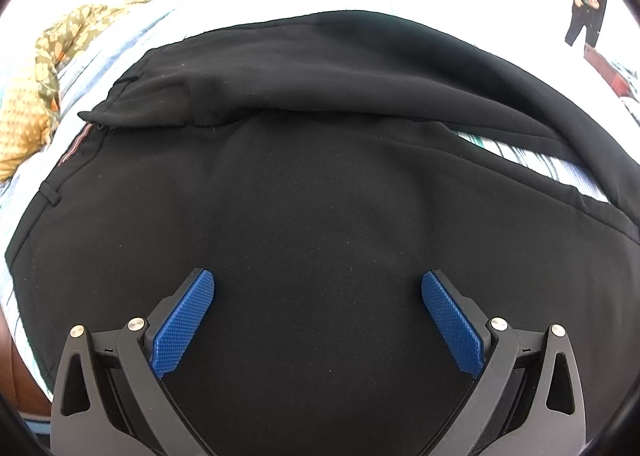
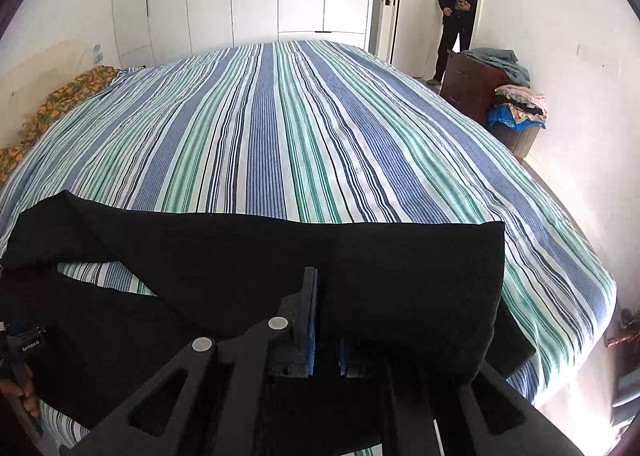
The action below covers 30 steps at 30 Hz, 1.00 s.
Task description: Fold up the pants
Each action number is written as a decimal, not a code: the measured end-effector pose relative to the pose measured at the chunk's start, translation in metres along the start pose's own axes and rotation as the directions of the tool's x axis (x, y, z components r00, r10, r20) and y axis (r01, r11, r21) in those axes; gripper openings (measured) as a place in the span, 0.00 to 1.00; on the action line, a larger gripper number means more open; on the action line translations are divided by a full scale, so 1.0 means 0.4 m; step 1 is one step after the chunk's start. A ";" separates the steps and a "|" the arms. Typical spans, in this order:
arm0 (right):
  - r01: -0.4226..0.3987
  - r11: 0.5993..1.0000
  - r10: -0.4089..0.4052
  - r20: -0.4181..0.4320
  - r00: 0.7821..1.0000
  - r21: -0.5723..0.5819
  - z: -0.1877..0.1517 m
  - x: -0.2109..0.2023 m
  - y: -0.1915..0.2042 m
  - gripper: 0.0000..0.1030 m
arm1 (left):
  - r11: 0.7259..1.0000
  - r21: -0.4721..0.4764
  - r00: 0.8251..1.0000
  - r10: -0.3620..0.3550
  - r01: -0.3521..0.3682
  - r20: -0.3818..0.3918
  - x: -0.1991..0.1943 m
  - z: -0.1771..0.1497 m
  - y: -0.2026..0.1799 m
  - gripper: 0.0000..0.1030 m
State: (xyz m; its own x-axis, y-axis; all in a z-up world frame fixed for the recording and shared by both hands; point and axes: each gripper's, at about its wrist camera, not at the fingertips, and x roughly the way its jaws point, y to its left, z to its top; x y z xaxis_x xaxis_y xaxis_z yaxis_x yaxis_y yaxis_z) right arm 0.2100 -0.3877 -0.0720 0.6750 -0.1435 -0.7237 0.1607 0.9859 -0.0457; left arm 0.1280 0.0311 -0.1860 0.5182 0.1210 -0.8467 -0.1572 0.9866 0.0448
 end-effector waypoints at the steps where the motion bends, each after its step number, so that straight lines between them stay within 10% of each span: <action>1: 0.009 1.000 -0.009 0.002 1.000 -0.008 0.001 -0.003 0.002 0.08 | 1.000 0.000 1.000 0.000 0.000 0.000 0.000 0.000 0.000 1.00; 30: 0.087 0.993 -0.085 0.024 0.996 -0.076 0.002 -0.033 0.031 0.09 | 1.000 0.000 1.000 0.003 -0.003 0.012 -0.002 -0.002 0.001 1.00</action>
State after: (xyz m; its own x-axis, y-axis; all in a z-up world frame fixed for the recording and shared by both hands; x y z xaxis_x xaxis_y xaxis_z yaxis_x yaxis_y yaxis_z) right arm 0.2038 -0.3736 -0.0623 0.6757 -0.2289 -0.7007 0.1632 0.9734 -0.1606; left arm 0.1268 0.0311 -0.1856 0.5276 0.1250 -0.8403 -0.1585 0.9862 0.0472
